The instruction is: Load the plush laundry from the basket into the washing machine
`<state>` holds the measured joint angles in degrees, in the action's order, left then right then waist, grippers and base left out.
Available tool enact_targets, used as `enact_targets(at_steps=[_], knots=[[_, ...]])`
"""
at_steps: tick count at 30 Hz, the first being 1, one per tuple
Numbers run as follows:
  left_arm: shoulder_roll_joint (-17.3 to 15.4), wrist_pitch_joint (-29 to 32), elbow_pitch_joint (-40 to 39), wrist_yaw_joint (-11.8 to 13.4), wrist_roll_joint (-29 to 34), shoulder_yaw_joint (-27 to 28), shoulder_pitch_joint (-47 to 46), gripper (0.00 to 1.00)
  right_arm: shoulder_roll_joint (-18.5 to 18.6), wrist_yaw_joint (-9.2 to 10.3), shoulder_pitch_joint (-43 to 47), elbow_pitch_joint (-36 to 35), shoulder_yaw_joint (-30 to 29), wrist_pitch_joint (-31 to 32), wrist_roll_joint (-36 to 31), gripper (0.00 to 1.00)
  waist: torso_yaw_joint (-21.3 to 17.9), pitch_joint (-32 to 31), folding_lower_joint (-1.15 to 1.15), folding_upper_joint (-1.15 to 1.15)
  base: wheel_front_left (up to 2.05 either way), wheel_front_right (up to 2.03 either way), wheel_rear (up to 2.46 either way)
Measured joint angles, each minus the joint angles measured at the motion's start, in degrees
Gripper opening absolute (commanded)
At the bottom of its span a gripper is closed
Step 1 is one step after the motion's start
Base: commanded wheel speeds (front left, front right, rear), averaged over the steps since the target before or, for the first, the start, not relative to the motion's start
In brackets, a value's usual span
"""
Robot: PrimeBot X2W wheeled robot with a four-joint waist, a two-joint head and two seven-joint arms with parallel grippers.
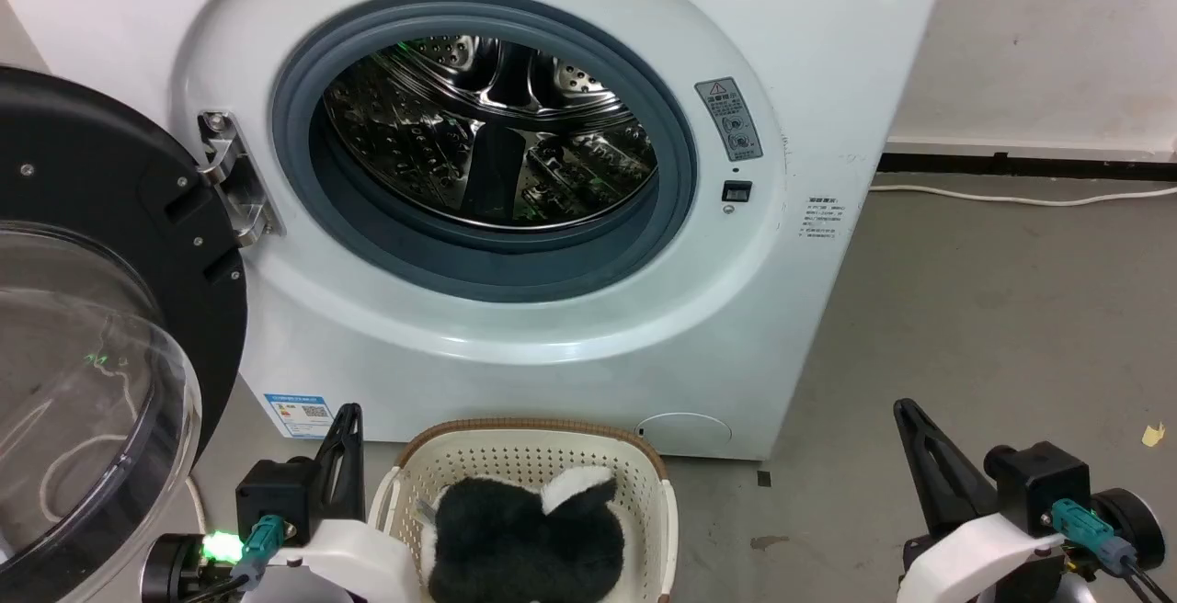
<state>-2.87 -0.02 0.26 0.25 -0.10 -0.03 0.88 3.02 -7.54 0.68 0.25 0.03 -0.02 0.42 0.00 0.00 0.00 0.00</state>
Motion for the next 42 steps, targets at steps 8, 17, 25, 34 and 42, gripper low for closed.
enact_targets(at_steps=[8,17,25,34,42], knots=[[0.00,0.00,0.00,0.00,0.00,0.02,0.00,0.00,0.00,0.00,0.00,0.00,0.01,0.00,0.00,0.00,0.00,0.00,0.00,0.00,0.00,0.00,0.00],[0.00,0.00,0.00,0.00,0.00,-0.01,0.00,0.00,0.00,0.00,0.00,0.00,-0.01,0.00,0.00,0.00,0.00,0.00,0.00,0.00,0.00,0.00,0.00],[0.00,0.00,0.02,0.08,0.00,-0.02,0.03,1.00,0.01,0.00,0.02,0.03,0.01,-0.01,0.04,1.00,0.00,0.00,0.00,0.00,0.00,0.00,0.00],[0.00,-0.64,0.41,0.59,-0.08,-1.41,0.03,1.00,0.01,0.00,0.06,0.03,-0.73,-0.60,0.66,1.00,-0.33,0.38,0.00,0.00,0.00,0.00,0.00],[0.00,-1.64,2.57,0.66,-1.00,-2.94,0.01,1.00,0.01,0.00,0.09,0.03,-1.04,-1.69,1.43,1.00,-1.10,1.72,0.00,0.00,0.00,0.00,0.00]])
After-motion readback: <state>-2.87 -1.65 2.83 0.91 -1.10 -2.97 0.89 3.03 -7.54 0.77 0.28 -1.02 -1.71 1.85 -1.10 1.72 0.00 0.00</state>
